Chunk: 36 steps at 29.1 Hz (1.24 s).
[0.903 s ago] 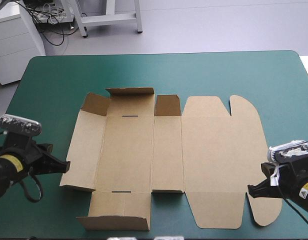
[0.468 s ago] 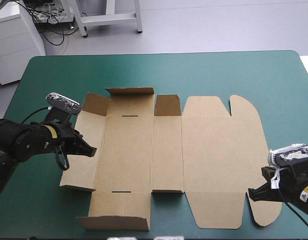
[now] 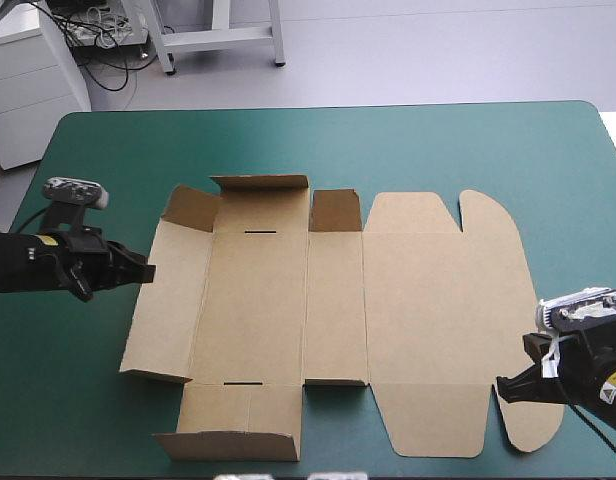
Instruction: Fold the box
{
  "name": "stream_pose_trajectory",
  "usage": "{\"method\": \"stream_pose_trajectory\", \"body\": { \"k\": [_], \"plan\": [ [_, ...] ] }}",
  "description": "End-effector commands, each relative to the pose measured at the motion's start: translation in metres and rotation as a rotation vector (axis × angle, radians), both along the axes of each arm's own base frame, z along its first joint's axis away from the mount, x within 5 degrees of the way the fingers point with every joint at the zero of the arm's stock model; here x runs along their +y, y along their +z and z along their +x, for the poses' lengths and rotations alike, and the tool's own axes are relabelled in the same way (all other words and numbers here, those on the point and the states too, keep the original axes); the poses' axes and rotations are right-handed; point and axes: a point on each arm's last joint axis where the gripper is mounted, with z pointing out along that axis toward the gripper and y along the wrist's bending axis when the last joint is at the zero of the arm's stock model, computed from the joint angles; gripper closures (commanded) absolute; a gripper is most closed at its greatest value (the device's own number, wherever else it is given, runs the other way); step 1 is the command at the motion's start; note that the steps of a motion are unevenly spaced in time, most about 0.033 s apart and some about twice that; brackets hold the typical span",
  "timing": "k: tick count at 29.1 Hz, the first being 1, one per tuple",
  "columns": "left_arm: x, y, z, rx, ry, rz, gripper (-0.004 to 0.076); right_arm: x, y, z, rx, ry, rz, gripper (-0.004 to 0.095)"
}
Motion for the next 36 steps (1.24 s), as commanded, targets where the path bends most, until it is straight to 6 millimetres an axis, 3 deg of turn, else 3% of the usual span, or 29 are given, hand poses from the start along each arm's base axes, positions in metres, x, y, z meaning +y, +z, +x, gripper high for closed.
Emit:
{"method": "stream_pose_trajectory", "body": {
  "k": [1, 9, 12, 16, 21, 23, 30, 36],
  "plan": [
    [0.016, 0.02, -0.004, -0.1, 0.037, -0.124, 0.073, 0.0, 0.01, 0.002, -0.07, 0.0, 0.015, 0.0912],
    [0.052, 0.025, -0.004, -0.157, 0.258, -0.183, 0.0725, 0.0, 0.01, 0.002, -0.071, 0.002, 0.012, 0.0912],
    [0.06, 0.025, -0.004, -0.16, 0.313, -0.191, 0.0671, 0.0, 0.01, 0.002, -0.071, 0.002, 0.012, 0.0912],
    [0.063, 0.019, -0.001, -0.111, 0.309, -0.196, 0.0507, 0.0, 0.01, 0.002, -0.071, 0.002, 0.012, 0.0912],
    [0.07, 0.004, 0.012, -0.018, 0.276, -0.207, 0.0202, 0.0, 0.011, 0.002, -0.075, 0.004, 0.005, 0.0912],
    [0.074, -0.003, 0.019, 0.014, 0.28, -0.215, 0.0133, 0.0, 0.011, 0.002, -0.078, 0.013, -0.005, 0.0912],
    [0.094, -0.038, 0.049, 0.148, 0.272, -0.22, 0.012, 0.0, 0.011, 0.003, -0.085, 0.017, -0.009, 0.0912],
    [0.097, -0.073, 0.055, 0.263, 0.249, -0.241, 0.012, 0.0, 0.011, 0.003, -0.087, 0.019, -0.011, 0.0912]
  ]
}}
